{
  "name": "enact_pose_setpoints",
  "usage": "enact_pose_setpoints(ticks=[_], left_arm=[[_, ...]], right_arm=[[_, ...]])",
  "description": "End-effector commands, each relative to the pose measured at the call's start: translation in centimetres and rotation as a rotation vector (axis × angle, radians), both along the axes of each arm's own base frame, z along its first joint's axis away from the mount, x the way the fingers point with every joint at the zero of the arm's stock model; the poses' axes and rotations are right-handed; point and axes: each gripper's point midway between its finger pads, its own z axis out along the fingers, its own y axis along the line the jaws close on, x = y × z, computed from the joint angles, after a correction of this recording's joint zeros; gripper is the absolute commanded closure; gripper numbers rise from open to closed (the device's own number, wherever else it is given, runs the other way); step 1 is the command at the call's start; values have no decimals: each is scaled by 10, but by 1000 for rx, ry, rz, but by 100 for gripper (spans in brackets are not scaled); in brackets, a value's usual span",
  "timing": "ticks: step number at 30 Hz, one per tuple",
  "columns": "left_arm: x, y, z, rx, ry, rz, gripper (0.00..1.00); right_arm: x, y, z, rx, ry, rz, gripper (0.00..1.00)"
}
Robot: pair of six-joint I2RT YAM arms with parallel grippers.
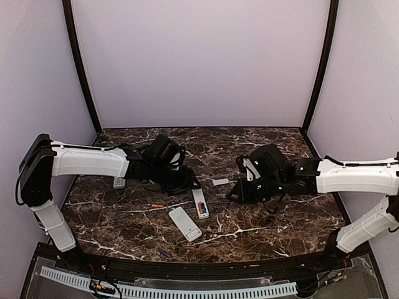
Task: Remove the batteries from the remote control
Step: Adjust the remote control without the battery cover at the center of the board.
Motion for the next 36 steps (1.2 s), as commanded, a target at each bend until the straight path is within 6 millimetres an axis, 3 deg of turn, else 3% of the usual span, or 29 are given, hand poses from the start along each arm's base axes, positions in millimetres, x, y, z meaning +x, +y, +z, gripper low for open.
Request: enact_pose_setpoints(ticks=[1, 7, 11, 14, 15, 16, 27, 36], left_arm=[[19, 4, -3, 72, -27, 8, 42], [59, -10, 3, 129, -81, -16, 41], [83, -3, -14, 227, -72, -16, 41], [88, 7, -32, 336, -56, -38, 40], [94, 5, -28, 343, -75, -45, 40], [93, 7, -37, 365, -59, -54, 40], [102, 19, -59, 525, -74, -92, 40], [97, -2, -64, 530, -106, -171, 33]], right_arm=[[-6, -5, 3, 63, -19, 4, 100], [-17, -23, 14, 92, -49, 7, 100], [-21, -36, 27, 74, -98, 18, 100], [-22, -43, 37, 68, -129, 22, 100], [-23, -44, 40, 74, -136, 26, 100], [-24, -44, 41, 81, -141, 29, 100], [-27, -44, 29, 134, -80, -20, 100], [-22, -39, 22, 118, -56, -37, 100]])
